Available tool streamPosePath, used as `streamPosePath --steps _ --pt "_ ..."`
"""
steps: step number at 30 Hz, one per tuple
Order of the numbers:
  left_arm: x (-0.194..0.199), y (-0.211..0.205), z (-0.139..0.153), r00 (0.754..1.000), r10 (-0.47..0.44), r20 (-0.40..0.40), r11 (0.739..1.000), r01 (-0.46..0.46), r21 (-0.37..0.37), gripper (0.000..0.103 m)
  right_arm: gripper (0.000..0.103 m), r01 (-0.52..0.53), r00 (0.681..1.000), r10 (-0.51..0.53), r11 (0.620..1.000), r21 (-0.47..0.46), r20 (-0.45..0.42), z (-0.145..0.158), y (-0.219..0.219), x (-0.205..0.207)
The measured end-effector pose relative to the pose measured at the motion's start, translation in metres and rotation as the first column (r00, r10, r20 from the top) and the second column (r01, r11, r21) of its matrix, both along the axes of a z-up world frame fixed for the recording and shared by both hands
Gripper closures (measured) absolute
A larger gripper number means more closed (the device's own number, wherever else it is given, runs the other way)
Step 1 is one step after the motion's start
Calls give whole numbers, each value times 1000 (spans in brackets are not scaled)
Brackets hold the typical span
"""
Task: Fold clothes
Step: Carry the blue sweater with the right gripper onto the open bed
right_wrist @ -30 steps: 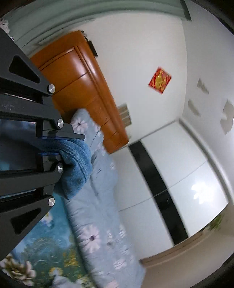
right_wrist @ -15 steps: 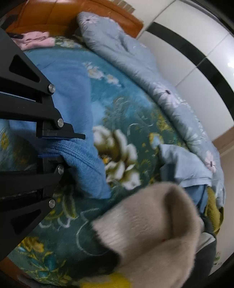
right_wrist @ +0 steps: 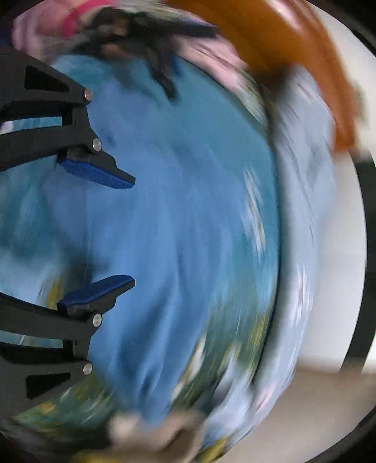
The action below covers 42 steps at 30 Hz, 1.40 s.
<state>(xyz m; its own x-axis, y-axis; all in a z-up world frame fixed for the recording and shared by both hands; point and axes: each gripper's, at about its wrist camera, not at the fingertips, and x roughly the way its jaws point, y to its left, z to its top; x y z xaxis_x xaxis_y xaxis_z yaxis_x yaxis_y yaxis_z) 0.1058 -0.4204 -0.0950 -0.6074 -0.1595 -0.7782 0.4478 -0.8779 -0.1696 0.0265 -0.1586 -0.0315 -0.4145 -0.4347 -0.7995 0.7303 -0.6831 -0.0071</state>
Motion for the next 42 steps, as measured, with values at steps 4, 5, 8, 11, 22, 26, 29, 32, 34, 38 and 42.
streamPosePath --steps 4,5,8,11,22,26,29,32,34,38,42 --pt "4 -4 -5 1000 -3 10 999 2 50 0 39 -114 993 116 990 80 -13 -28 -46 15" --pt "5 -5 -5 1000 -5 10 998 5 57 0 40 -112 993 116 987 115 -25 -34 -50 14" --pt "7 -9 -7 1000 -8 2 996 8 94 0 81 -44 992 65 981 188 -106 -41 -47 11" --pt "8 -14 -9 1000 -1 -10 991 3 131 0 100 62 992 -50 992 112 -113 -22 -23 1" --pt "-16 34 23 966 -257 -22 963 254 -88 0 100 308 930 -322 946 -105 -176 51 68 -33" --pt "-49 73 51 899 -435 -49 851 392 -349 0 100 335 921 -358 929 -156 -155 68 86 -42" --pt "-85 98 54 843 -538 17 714 467 -521 0 100 347 918 -373 919 -185 -131 78 95 -50" --pt "-113 118 43 779 -616 112 582 547 -602 0 100 356 915 -384 914 -196 -126 84 100 -58" --pt "-123 132 34 747 -644 164 502 575 -646 0 100 358 913 -387 912 -202 -129 87 102 -62" --pt "-144 151 26 725 -661 195 400 559 -726 1 100 339 920 -370 917 -211 -132 90 104 -70" --pt "-164 156 28 718 -673 175 408 558 -722 21 100 346 915 -381 911 -223 -135 89 113 -83"
